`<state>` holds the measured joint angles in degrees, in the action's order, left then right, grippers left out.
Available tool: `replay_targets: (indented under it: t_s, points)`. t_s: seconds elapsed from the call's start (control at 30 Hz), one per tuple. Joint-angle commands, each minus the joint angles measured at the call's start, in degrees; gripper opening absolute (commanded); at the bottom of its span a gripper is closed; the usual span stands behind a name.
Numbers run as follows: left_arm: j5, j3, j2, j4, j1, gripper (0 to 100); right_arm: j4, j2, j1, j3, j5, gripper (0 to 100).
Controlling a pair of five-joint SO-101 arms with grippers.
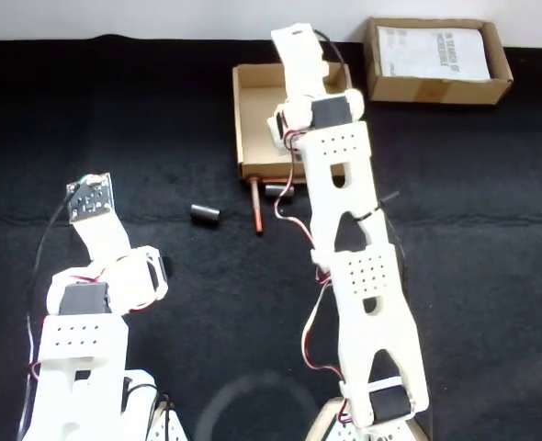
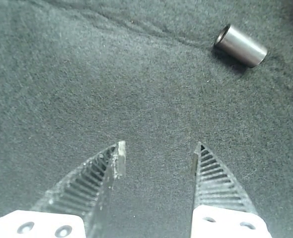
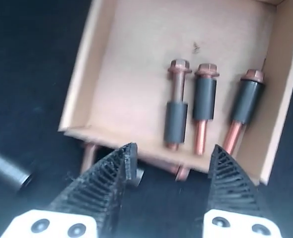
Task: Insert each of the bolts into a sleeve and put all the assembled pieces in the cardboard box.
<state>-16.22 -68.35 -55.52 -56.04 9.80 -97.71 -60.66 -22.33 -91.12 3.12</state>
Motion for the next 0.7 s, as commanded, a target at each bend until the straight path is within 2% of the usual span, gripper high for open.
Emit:
replay_targets:
  t_s: [0.0,0.13,0.37,0.53,0.67]
  points:
    - [0.35,0.40,-0.92,0.53,0.31,23,-3.47,6.37,-1.27,-4.09,-0.88,21.6]
    - [0.35,0.40,-0.84,0.53,0.31,23,-3.47,9.01,-1.36,-0.31,-2.73,21.6]
    - [0.26,0.31,-0.84,0.53,0.31,23,-3.30,22.02,-2.95,27.47,-2.55,21.6]
    - [0.26,-0.66,-0.84,0.79,0.31,23,-3.21,30.20,-3.56,42.95,4.04,21.6]
    - [0.26,-2.95,-0.84,2.20,0.31,23,-3.21,31.16,-2.77,48.57,12.22,21.6]
